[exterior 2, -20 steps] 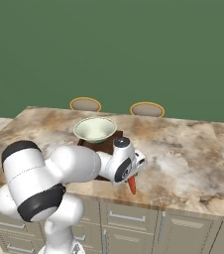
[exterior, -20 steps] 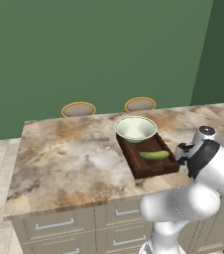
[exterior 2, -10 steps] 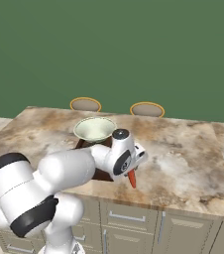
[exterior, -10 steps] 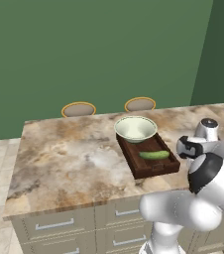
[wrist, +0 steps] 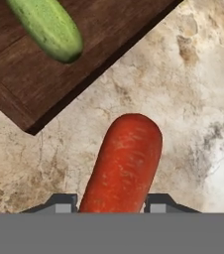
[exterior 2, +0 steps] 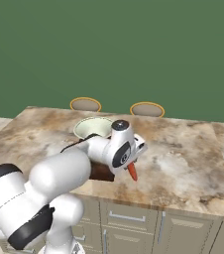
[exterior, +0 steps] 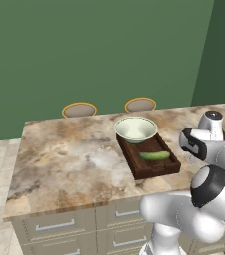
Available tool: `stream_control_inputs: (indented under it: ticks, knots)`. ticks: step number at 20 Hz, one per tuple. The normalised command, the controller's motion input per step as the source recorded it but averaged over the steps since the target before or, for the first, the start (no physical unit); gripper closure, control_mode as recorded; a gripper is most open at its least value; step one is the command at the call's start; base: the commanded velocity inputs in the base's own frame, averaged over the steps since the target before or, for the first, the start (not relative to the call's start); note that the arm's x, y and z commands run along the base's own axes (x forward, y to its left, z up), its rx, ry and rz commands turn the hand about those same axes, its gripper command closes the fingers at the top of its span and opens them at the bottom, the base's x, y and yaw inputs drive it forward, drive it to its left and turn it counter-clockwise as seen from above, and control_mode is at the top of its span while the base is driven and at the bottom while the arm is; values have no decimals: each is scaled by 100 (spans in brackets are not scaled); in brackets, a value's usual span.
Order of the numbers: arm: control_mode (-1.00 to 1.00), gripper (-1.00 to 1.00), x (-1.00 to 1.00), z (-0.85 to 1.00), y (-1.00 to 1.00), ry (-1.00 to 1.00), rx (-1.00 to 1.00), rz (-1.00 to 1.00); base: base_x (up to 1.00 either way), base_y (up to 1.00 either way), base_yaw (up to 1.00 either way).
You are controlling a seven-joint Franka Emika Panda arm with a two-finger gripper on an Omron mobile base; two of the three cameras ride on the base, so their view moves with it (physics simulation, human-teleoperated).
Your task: Place the two vegetables and bowl onto the tray for setting up a vegetable dip station.
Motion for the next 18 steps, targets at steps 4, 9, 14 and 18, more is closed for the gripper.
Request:
stream_control_inputs:
  ticks: [4, 9, 14, 18]
  knots:
    - [-100, 100, 0, 28, 0, 0, 0, 10, 0, 0, 0]
    - [-100, 100, 0, 32, 1, 0, 0, 9, 0, 0, 0]
    - [-100, 100, 0, 35, 7, 0, 0, 8, 0, 0, 0]
    - [-100, 100, -1, 24, 18, 0, 0, 7, 0, 0, 0]
